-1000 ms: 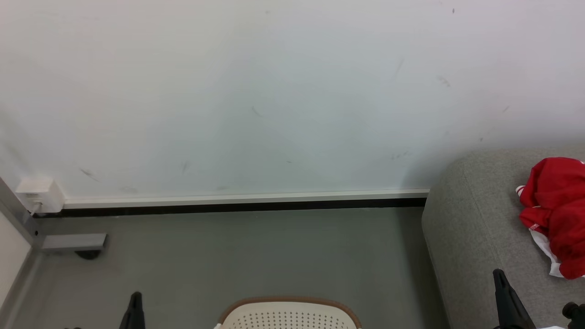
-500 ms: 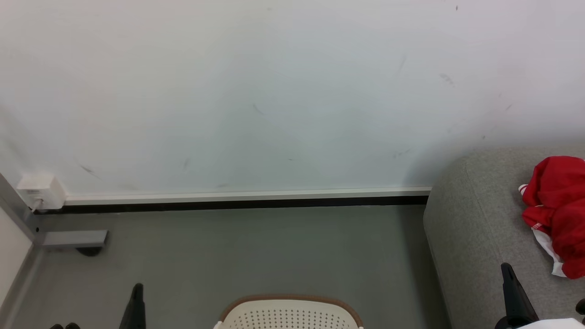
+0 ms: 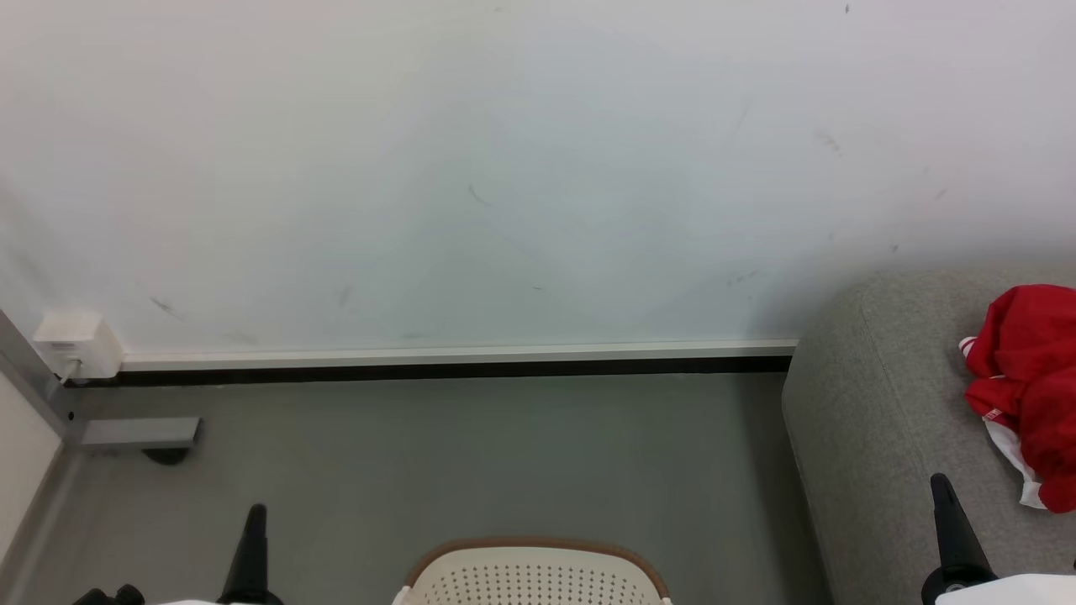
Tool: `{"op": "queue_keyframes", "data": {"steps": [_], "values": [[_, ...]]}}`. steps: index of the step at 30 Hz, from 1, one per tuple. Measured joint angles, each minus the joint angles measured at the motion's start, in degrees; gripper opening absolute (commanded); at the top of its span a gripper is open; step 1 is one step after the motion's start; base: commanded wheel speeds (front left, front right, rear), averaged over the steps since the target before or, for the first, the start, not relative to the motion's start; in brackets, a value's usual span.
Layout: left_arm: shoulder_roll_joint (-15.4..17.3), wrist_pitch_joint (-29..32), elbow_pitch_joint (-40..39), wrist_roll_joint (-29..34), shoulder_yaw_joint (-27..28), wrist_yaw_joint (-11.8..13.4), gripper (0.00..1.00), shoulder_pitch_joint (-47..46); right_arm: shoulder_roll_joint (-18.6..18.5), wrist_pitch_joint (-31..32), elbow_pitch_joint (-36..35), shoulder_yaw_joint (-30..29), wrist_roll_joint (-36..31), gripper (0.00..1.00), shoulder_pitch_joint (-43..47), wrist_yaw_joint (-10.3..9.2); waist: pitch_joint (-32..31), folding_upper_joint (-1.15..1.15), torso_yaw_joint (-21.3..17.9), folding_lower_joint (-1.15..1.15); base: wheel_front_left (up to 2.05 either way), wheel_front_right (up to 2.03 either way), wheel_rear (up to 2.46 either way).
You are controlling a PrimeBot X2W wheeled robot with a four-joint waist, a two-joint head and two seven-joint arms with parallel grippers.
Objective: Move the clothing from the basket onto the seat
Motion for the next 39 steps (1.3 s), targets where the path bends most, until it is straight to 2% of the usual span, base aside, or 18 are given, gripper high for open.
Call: {"op": "queue_keyframes", "data": {"steps": [39], "values": [[0.01, 5.56, -0.78, -21.03, 0.54, -1.45, 0.0, -2.97, 1.85, 5.48, -0.65, -4.61, 17.84, 0.0, -1.91, 0.0, 1.33, 0.0, 0.74, 0.0, 0.0, 0.0, 0.0]]}}
